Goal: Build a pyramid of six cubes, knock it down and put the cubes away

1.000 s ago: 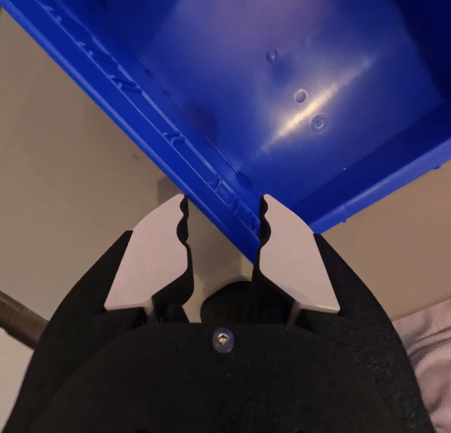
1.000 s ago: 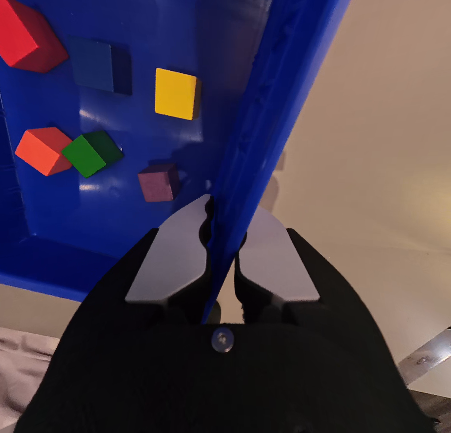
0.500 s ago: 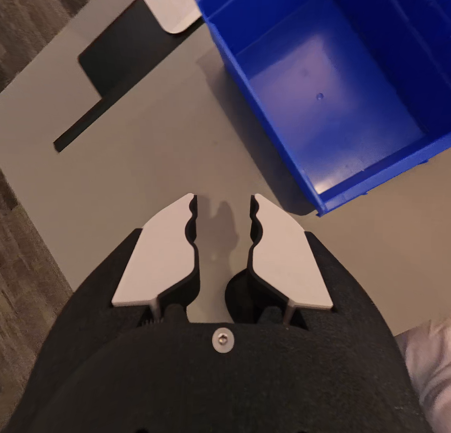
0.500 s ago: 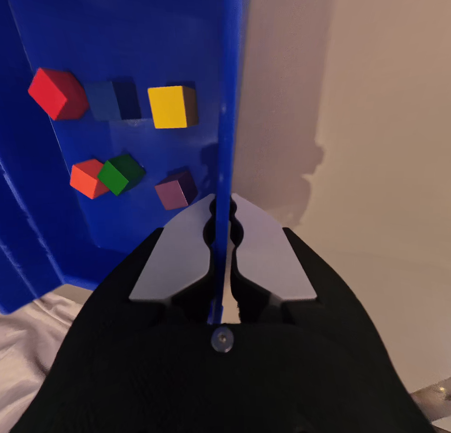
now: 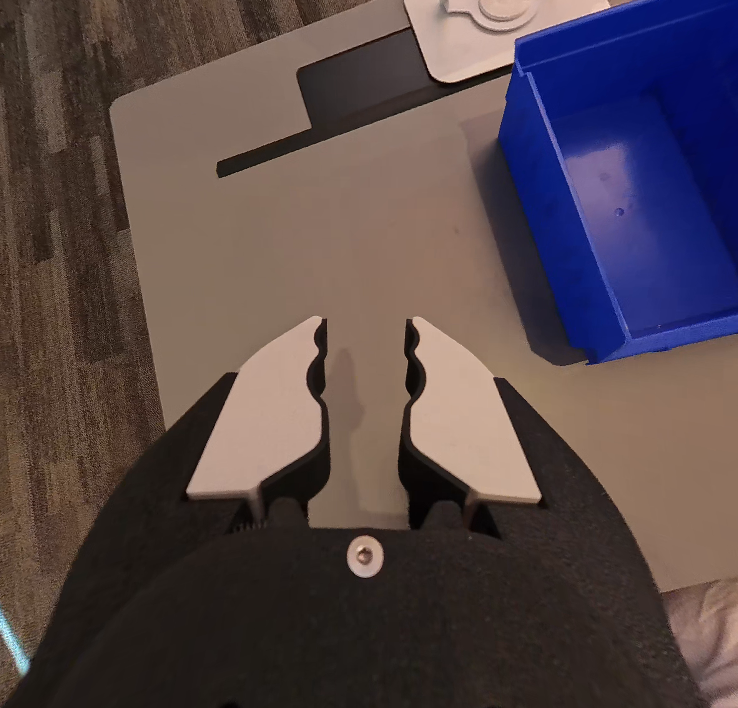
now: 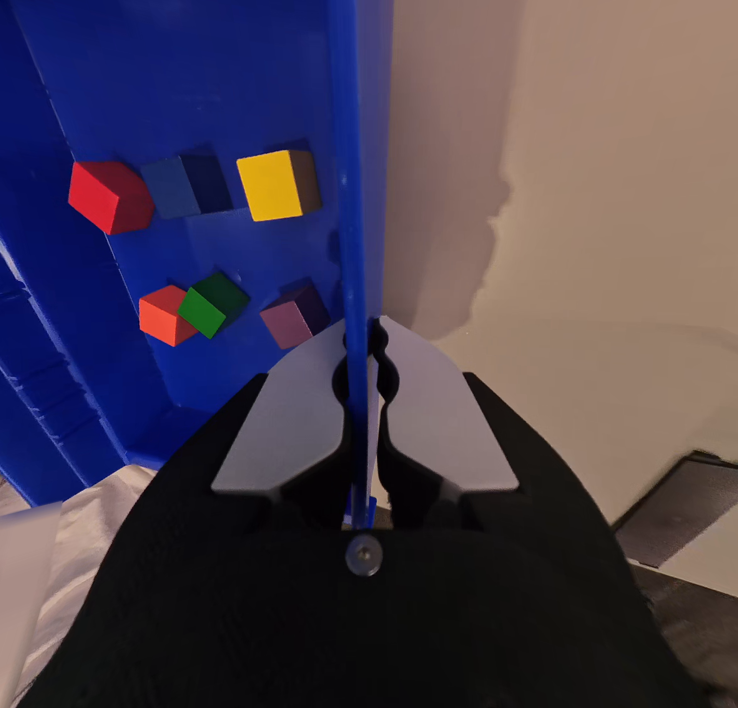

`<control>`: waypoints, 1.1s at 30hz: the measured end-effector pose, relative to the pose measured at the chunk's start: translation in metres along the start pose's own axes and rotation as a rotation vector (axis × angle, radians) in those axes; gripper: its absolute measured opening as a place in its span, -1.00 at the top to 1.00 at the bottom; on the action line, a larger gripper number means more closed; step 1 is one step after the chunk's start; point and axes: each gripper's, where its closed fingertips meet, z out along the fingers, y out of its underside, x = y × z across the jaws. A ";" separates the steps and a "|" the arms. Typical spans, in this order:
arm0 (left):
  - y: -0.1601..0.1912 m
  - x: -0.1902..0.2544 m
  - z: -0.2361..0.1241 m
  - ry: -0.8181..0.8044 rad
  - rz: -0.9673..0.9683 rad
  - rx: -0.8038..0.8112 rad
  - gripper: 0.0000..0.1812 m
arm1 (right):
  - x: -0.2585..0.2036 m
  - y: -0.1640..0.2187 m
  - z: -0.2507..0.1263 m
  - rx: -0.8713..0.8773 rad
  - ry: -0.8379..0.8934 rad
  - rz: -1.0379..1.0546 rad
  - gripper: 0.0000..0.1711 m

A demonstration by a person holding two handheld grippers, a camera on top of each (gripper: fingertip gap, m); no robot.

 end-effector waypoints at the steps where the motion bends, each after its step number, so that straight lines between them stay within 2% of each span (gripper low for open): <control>1: 0.001 -0.003 -0.002 -0.005 -0.006 0.005 0.59 | -0.012 -0.008 -0.015 0.012 0.009 -0.011 0.90; 5: 0.004 -0.013 -0.008 -0.032 -0.033 0.017 0.59 | -0.093 -0.047 -0.063 0.049 0.053 -0.125 0.90; 8: 0.008 -0.021 -0.011 -0.063 -0.052 0.013 0.59 | -0.181 -0.076 -0.073 0.058 0.049 -0.255 0.90; 15: 0.033 -0.056 -0.030 -0.178 -0.160 0.000 0.59 | -0.401 -0.108 -0.016 -0.007 -0.118 -0.568 0.90; 20: 0.054 -0.087 -0.057 -0.262 -0.294 0.056 0.61 | -0.516 -0.109 0.037 -0.048 -0.261 -0.677 0.89; 23: 0.069 -0.102 -0.064 -0.283 -0.357 0.055 0.61 | -0.556 -0.113 0.065 -0.054 -0.292 -0.672 0.89; 26: 0.085 -0.113 -0.065 -0.281 -0.414 0.041 0.60 | -0.576 -0.120 0.095 -0.047 -0.289 -0.647 0.88; 33: 0.093 -0.118 -0.046 -0.203 -0.457 -0.004 0.60 | -0.573 -0.139 0.167 -0.014 -0.218 -0.514 0.89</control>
